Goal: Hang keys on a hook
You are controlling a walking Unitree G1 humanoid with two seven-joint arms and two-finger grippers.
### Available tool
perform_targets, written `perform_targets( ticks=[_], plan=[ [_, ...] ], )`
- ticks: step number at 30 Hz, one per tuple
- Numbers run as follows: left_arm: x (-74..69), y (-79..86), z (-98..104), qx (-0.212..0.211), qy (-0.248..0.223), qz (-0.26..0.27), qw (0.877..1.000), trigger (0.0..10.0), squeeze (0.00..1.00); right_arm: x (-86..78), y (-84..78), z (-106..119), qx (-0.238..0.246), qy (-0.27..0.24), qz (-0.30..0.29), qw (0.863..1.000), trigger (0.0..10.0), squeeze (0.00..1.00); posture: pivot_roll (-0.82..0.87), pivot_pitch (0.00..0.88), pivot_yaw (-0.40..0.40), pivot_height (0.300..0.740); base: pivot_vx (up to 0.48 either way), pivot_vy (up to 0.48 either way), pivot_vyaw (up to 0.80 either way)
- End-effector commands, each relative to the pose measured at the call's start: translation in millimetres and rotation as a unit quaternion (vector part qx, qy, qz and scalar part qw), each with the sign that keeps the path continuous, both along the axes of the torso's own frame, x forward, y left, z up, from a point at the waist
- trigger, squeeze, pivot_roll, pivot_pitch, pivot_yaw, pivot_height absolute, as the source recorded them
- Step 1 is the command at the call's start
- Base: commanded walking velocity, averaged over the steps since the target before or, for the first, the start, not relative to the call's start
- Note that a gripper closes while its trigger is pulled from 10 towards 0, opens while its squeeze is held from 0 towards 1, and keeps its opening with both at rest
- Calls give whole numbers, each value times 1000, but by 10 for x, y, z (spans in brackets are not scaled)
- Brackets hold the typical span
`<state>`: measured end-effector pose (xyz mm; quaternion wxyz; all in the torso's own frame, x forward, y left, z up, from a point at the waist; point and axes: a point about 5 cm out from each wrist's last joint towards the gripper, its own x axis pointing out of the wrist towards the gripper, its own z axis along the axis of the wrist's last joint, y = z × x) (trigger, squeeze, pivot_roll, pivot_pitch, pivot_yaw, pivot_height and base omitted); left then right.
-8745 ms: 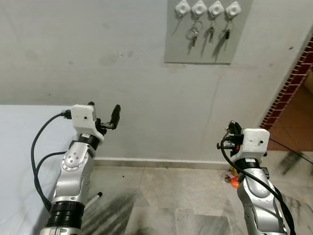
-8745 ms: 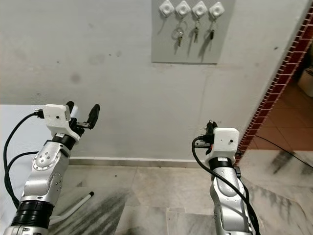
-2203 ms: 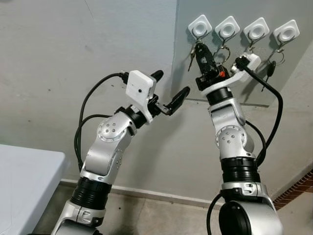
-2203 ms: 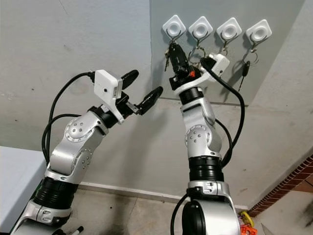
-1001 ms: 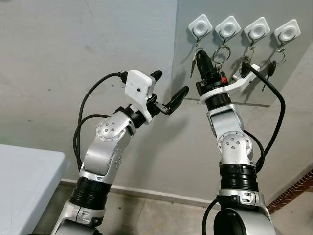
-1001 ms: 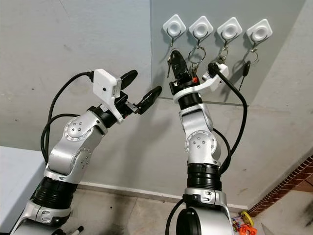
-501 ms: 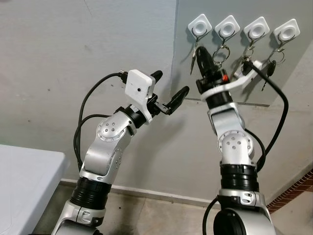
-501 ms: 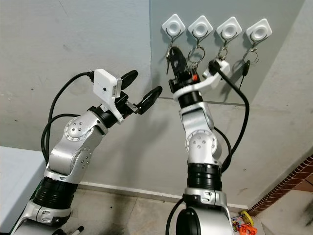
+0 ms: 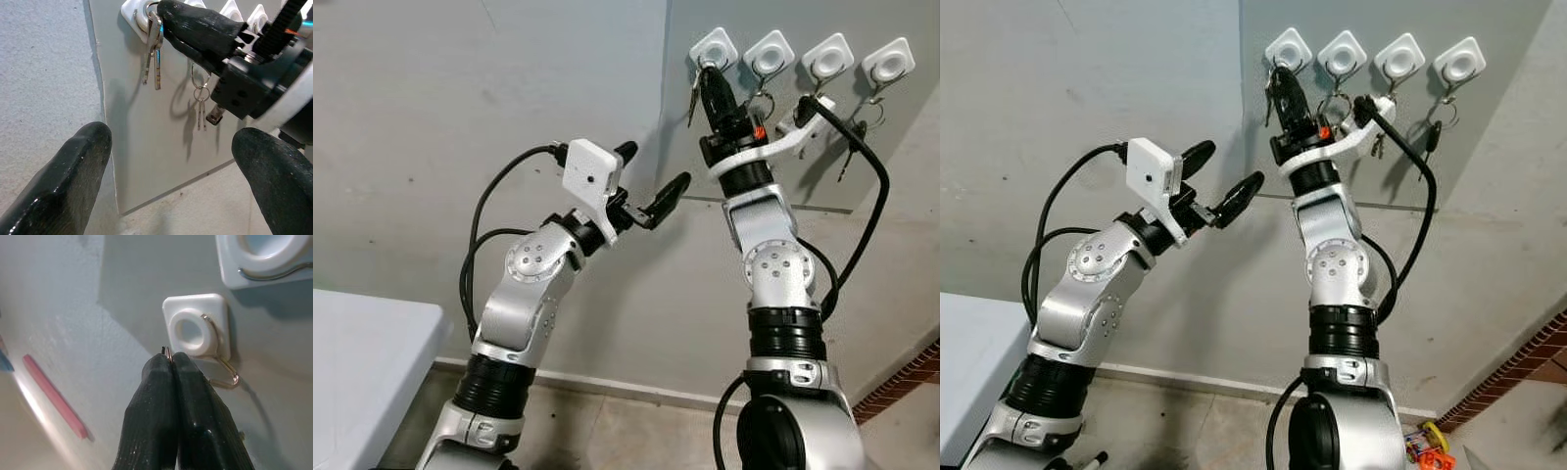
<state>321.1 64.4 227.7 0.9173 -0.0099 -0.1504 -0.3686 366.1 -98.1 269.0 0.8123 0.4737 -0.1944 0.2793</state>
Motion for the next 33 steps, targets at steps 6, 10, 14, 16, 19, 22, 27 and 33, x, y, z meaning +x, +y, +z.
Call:
perform_targets(
  ticks=[6,10,14,16,19,22,27,33],
  plan=[
    [-6,15,71,-5,-9,2,1000,10000,0,34,17,13,23,19,-3,1000,10000,0,-23,0,40,740,0,0,0],
    [-4,22,74,-6,-9,3,1000,10000,0,37,-3,-86,34,40,-6,999,10000,0,-24,0,42,740,0,0,0],
    [-4,24,74,-6,-8,3,1000,10000,0,23,-14,-159,38,53,-8,998,10000,0,-25,0,44,740,0,0,0],
    [-4,25,73,-7,-7,2,1000,10000,0,9,-28,-213,42,61,-11,997,10000,0,-26,0,45,740,0,0,0],
    [-4,25,75,-7,-7,2,1000,10000,0,1,-34,-276,48,75,-12,996,10000,0,-26,0,45,740,0,0,0],
    [-2,27,79,-8,-7,2,1000,10000,0,-16,-29,-330,49,84,-14,995,10000,0,-26,0,47,740,0,0,0],
    [-4,29,80,-8,-6,2,1000,10000,0,-32,-32,-388,52,95,-17,994,10000,0,-27,0,50,740,0,0,0],
    [-2,28,84,-8,-6,2,1000,10000,0,-40,-33,-427,51,106,-20,993,10000,0,-26,0,49,740,0,0,0]
  ],
)
